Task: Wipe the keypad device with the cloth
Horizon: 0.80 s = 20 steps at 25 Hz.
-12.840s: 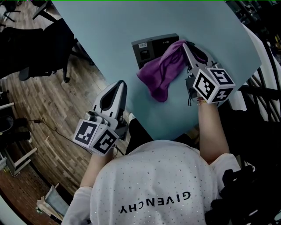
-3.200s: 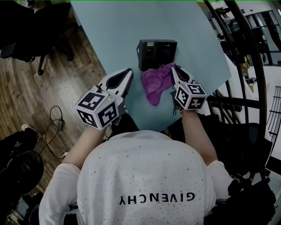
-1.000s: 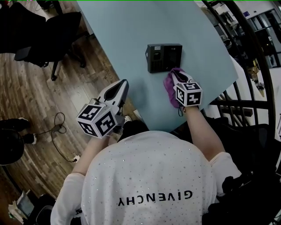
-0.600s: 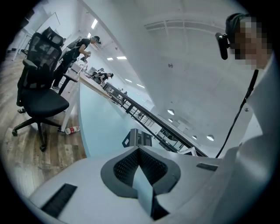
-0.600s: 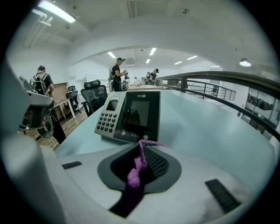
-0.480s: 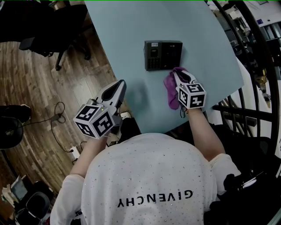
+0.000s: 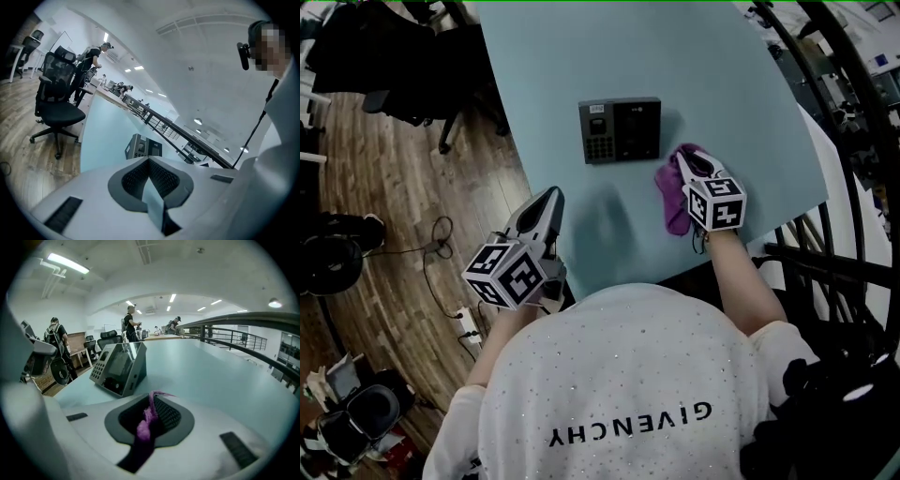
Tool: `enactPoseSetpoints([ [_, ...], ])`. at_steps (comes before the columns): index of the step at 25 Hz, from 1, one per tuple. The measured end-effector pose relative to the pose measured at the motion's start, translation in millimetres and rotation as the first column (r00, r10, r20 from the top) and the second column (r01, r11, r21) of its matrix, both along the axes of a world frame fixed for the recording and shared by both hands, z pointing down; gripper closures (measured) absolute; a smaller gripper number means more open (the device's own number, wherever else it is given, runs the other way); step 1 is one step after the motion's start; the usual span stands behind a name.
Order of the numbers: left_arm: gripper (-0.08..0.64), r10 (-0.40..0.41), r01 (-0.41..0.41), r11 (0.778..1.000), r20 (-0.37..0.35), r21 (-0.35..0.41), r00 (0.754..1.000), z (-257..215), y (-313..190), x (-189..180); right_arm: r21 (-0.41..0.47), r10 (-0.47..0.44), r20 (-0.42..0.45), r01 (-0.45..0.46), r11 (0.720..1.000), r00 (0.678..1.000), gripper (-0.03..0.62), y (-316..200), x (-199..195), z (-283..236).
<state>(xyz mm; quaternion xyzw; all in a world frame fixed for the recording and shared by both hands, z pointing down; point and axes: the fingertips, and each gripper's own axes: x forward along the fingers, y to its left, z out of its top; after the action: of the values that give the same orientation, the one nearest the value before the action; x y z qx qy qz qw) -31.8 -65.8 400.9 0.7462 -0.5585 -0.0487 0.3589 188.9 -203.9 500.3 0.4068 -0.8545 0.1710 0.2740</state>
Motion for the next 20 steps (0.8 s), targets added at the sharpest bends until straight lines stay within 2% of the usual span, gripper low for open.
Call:
enactPoseSetpoints([
  [3, 0.558, -0.073, 0.074, 0.997, -0.071, 0.008, 0.995, -10, -9, 13, 0.002, -0.014, 0.073, 0.014, 1.0, 0.997, 0.56, -16, 6, -4],
  [6, 0.559, -0.161, 0.165, 0.986, -0.148, 0.01, 0.976, -20, -19, 20, 0.006, -0.051, 0.145, 0.051, 0.999, 0.988, 0.56, -29, 7, -11],
  [13, 0.558, -0.26, 0.261, 0.965, -0.085, 0.001, 0.962, -28, -18, 24, 0.06, -0.139, 0.321, 0.126, 0.99, 0.937, 0.56, -59, -18, -55],
  [17, 0.559, -0.328, 0.326, 0.945, -0.07, -0.034, 0.942, -24, -8, 15, 0.113, -0.195, 0.416, 0.163, 0.98, 0.888, 0.56, -76, -37, -94],
  [20, 0.558, -0.346, 0.344, 0.938, -0.063, -0.048, 0.936, -21, -4, 17, 0.135, -0.233, 0.487, 0.191, 0.972, 0.842, 0.56, -81, -53, -112],
])
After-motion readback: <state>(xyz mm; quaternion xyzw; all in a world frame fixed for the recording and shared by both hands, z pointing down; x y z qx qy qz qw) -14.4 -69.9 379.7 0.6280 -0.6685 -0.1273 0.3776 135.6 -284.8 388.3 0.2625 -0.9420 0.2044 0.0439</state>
